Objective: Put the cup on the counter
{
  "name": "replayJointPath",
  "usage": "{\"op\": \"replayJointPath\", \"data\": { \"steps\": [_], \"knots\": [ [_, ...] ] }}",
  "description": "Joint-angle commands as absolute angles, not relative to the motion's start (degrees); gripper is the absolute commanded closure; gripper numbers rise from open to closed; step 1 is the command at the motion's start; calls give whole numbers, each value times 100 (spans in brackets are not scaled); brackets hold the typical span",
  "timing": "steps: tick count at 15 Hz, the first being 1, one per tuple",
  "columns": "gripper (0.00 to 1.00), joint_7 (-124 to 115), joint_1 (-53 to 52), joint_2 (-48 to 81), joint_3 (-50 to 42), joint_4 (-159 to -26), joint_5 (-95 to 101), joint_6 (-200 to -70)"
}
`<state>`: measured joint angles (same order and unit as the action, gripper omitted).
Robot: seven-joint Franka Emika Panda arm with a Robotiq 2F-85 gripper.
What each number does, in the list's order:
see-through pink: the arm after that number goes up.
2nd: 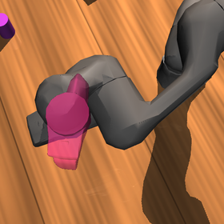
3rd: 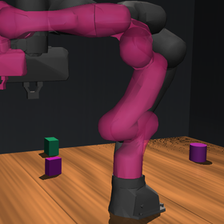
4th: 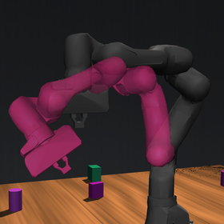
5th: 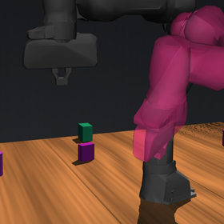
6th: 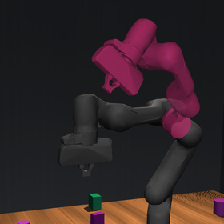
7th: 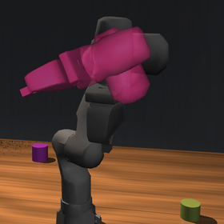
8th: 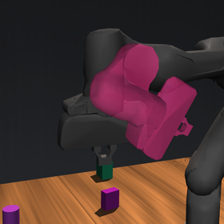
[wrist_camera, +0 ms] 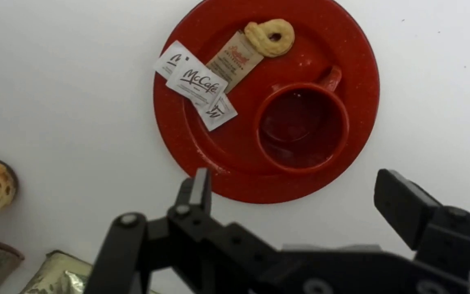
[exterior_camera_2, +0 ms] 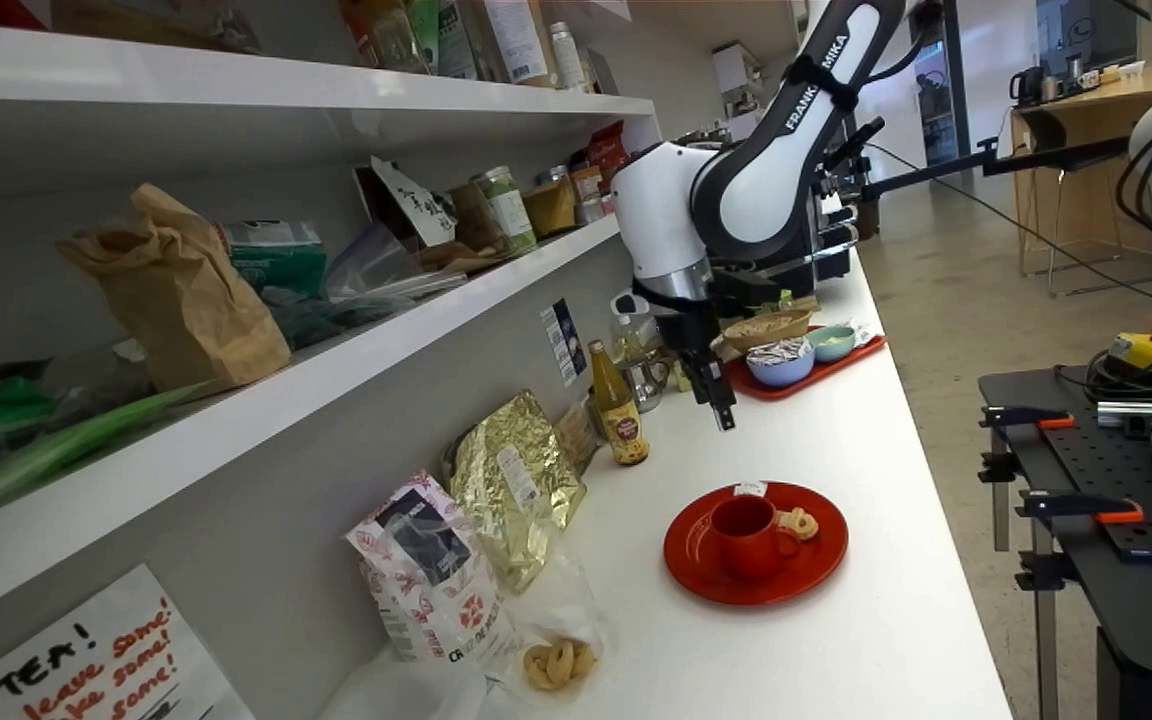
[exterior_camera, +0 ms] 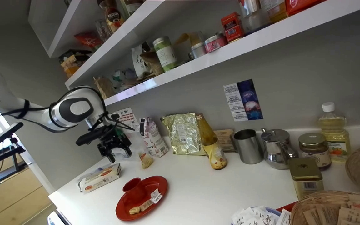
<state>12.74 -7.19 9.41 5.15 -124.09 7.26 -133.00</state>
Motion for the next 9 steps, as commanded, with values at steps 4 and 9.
{"op": "replayJointPath", "data": {
  "steps": [4,9],
  "knots": [
    [0,908,-678,1865,439,-11752,1106,-12937],
    [0,788,-802,2340,462,-11690,1261,-12848]
  ]
}}
